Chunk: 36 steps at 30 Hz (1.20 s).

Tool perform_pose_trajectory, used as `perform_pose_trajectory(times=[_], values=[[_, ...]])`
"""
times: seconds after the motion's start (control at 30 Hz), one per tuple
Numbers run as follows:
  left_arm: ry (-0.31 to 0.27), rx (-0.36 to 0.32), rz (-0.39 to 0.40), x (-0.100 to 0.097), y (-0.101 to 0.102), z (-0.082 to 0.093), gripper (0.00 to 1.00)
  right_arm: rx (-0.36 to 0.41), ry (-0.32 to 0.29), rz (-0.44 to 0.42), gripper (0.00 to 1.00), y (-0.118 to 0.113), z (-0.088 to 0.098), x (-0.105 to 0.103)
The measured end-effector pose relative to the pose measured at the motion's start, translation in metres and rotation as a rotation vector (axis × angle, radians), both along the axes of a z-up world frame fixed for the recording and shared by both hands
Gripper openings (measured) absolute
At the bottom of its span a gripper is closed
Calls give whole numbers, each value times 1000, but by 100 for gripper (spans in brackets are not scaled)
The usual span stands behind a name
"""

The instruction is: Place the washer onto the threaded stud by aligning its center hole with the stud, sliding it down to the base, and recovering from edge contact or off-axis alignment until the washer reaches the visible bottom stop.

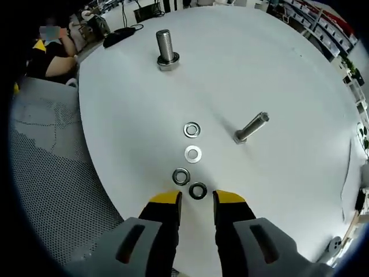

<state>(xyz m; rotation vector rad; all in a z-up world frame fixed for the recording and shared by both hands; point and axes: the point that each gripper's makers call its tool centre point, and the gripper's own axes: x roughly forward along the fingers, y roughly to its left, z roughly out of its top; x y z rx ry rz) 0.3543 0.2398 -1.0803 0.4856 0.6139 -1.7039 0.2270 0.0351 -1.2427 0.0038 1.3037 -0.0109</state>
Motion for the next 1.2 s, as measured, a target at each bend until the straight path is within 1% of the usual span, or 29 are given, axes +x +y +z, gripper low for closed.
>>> perform_pose_trajectory(times=[0.13, 0.17, 0.23, 0.27, 0.37, 0.4, 0.43, 0.5, 0.6, 0.67, 0.83, 0.9, 0.97, 1.07, 1.2], values=[[-3, 2, -1, 0, 0, -1, 36, -4, 23, 42, 24, 4, 2, 3], [-4, 5, 0, 1, 0, -2, 36, -4, 25, 35, 24, 6, 2, 5], [-6, 8, 0, 2, 1, -2, 36, -8, 40, 23, 24, 0, -1, 4], [-6, 8, 0, 2, 1, -2, 36, -12, 45, 23, 24, 5, 3, 2], [-7, 10, 0, 2, 1, -3, 36, -13, 42, 34, 22, 5, 6, 1], [-6, 12, 0, 2, 1, -4, 36, -11, 40, 36, 22, -1, -2, 6], [-6, 14, -1, 2, 1, -5, 36, -10, 38, 37, 21, -2, -3, 6], [-9, 16, -4, 2, 1, -6, 36, -11, 33, 31, 21, 5, 4, 2], [-7, 16, 5, 4, 1, -6, 35, -13, 29, 32, 18, 3, 2, 3], [-2, 13, 11, 5, 1, -5, 35, -17, 34, 49, 16, 6, 2, 3], [-6, 13, 8, 4, 1, -6, 35, -13, 59, 76, 16, 9, 4, 3], [-6, 16, 8, 4, 1, -7, 35, -11, 71, 108, 16, 10, 5, 2], [-7, 17, 7, 5, 1, -8, 35, -17, 83, 168, 16, 4, 1, 3], [-8, 16, 9, 5, 1, -8, 35, -9, 81, 179, 17, 4, -1, 3], [-9, 16, 16, 7, 1, -9, 35, -4, 79, 244, 17, 3, -3, 4]])
